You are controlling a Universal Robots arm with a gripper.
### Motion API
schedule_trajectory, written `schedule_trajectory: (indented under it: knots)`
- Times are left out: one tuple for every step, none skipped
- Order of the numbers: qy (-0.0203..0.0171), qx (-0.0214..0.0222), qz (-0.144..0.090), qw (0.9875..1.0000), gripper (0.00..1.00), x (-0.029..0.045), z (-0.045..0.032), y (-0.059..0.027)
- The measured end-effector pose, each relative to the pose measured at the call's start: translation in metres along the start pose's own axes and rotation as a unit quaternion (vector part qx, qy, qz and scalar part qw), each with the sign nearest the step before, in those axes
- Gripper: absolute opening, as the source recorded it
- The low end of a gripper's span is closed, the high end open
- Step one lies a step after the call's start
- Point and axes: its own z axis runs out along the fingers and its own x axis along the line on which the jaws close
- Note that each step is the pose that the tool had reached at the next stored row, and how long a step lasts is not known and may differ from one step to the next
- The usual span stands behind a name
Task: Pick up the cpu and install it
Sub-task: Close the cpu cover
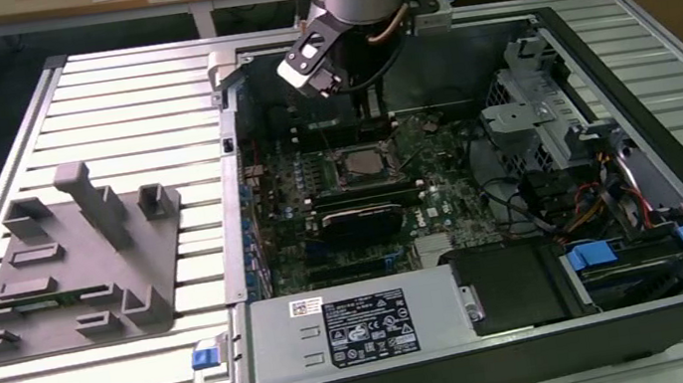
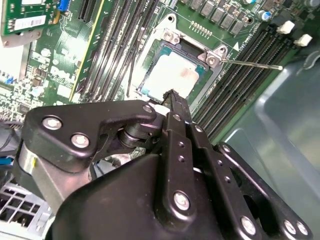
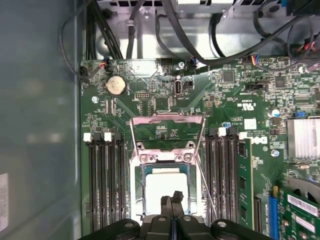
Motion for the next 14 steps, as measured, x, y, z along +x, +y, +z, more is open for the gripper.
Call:
schedule_trajectory:
  knots:
    - [-0.0001,-0.0001,0.0,1.0,0.11,0.0,-0.0024,0.0001]
    - [0.0,-0.0002,0.0,1.0,0.11,0.0,-0.0046,0.0001]
    - [0.0,-0.0003,0.0,1.0,0.11,-0.0001,-0.007,0.0002]
    - [0.0,-0.0003,0.0,1.0,0.11,-0.0001,-0.0091,0.0002]
    - [0.0,-0.0004,0.0,1.0,0.11,-0.0001,-0.0111,0.0003]
    - [0.0,-0.0005,0.0,1.0,0.11,-0.0002,-0.013,0.0003]
    - [0.0,-0.0007,0.0,1.0,0.11,-0.0002,-0.0145,0.0004]
    - [0.0,-0.0008,0.0,1.0,0.11,-0.0002,-0.0158,0.0004]
    - [0.0,-0.0008,0.0,1.0,0.11,-0.0002,-0.0169,0.0004]
    - [-0.0001,-0.0009,0.0,1.0,0.11,-0.0002,-0.0179,0.0005]
    - [0.0,-0.0009,0.0,1.0,0.11,-0.0002,-0.0188,0.0005]
    - [0.0,-0.0009,0.0,1.0,0.11,-0.0002,-0.0195,0.0005]
    - [0.0001,-0.0009,0.0,1.0,0.11,-0.0002,-0.0195,0.0005]
    - [0.0001,-0.001,0.0,1.0,0.11,-0.0002,-0.0195,0.0005]
